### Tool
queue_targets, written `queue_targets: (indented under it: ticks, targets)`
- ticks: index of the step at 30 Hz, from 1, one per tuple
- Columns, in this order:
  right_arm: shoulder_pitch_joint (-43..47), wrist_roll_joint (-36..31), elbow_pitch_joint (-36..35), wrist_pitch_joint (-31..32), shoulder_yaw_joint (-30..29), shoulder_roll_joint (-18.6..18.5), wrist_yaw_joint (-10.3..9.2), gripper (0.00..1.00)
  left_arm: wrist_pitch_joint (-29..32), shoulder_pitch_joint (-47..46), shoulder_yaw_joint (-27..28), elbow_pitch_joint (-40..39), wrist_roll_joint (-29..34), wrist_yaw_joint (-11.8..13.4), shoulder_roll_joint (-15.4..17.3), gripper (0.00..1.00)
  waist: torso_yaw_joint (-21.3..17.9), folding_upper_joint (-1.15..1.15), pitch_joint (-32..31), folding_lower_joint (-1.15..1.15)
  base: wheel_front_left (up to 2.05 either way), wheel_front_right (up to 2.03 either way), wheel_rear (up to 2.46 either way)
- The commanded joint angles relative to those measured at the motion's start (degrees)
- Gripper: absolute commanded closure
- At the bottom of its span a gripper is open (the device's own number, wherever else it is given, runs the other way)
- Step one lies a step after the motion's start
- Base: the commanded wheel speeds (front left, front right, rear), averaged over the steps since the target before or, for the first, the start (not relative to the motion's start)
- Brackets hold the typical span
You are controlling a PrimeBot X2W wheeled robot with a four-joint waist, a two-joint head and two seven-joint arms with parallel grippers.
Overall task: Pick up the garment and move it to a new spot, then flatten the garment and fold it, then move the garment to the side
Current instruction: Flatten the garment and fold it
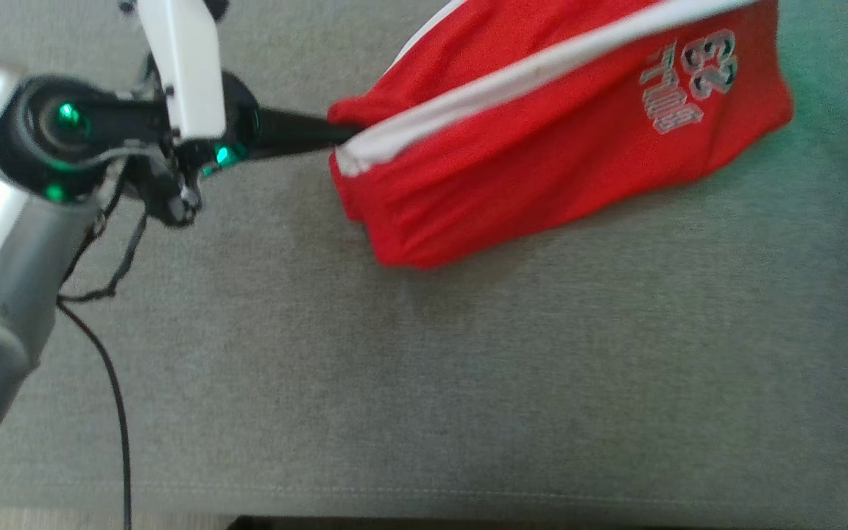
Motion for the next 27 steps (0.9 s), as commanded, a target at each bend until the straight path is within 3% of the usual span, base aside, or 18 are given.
queue_targets:
  ticks: [1, 12, 21, 22, 23, 24, 25, 26, 27]
  targets:
    - [-2.1, -0.6, 0.3, 0.4, -0.9, 0.0, 0.39, 1.00, -0.7, -3.4, 3.3, -0.9, -0.2, 0.0, 2.1, 1.00, 1.7, 0.00, 2.3, 0.00, 0.00, 0.00, 0.00]
    - [-10.6, -3.2, 7.4, 0.5, -0.9, 3.1, 0.39, 1.00, -1.9, -7.0, 3.8, 1.3, 0.5, -0.7, -0.6, 1.00, 4.0, 0.00, 7.0, 0.00, 0.00, 0.00, 0.00]
    - [-12.4, -4.4, 8.7, -1.4, -1.1, 4.8, 0.39, 1.00, -3.2, -7.8, 5.3, 3.6, 0.7, -2.4, -0.4, 1.00, 3.6, 0.00, 8.2, 0.00, 0.00, 0.00, 0.00]
    - [-12.4, -4.5, 8.7, -1.6, -1.1, 4.9, 0.39, 0.96, -3.4, -7.8, 5.3, 3.8, 0.9, -2.5, -0.3, 1.00, 3.6, 0.00, 8.3, 0.00, 0.00, 0.00, 0.00]
    - [-12.4, -4.5, 8.7, -1.8, -1.1, 5.0, 0.39, 0.44, -3.6, -7.8, 5.3, 4.1, 1.1, -2.6, -0.4, 0.89, 3.5, 0.00, 8.4, 0.00, 0.00, 0.00, 0.00]
    - [-12.3, -4.5, 8.8, -2.4, -1.3, 5.2, 0.39, 0.00, -3.8, -7.8, 5.2, 4.4, 1.3, -2.8, -0.5, 0.59, 3.5, 0.00, 8.4, 0.00, 0.00, 0.00, 0.00]
    - [-12.1, -4.4, 8.8, -3.0, -1.6, 5.4, 0.39, 0.00, -3.7, -7.8, 5.0, 4.6, 1.4, -2.9, -0.6, 0.15, 3.5, 0.00, 8.3, 0.00, 0.00, 0.00, 0.00]
    - [-11.8, -4.3, 8.6, -3.6, -1.7, 5.6, 0.39, 0.00, -3.6, -7.9, 4.6, 4.9, 1.8, -3.0, -0.6, 0.00, 3.5, 0.00, 8.1, 0.00, 0.00, 0.00, 0.00]
    - [-11.4, -4.2, 8.2, -4.2, -1.9, 5.8, 0.39, 0.00, -3.6, -7.9, 4.3, 5.2, 2.2, -3.1, -0.5, 0.00, 3.5, 0.00, 7.8, 0.00, 0.00, 0.00, 0.00]
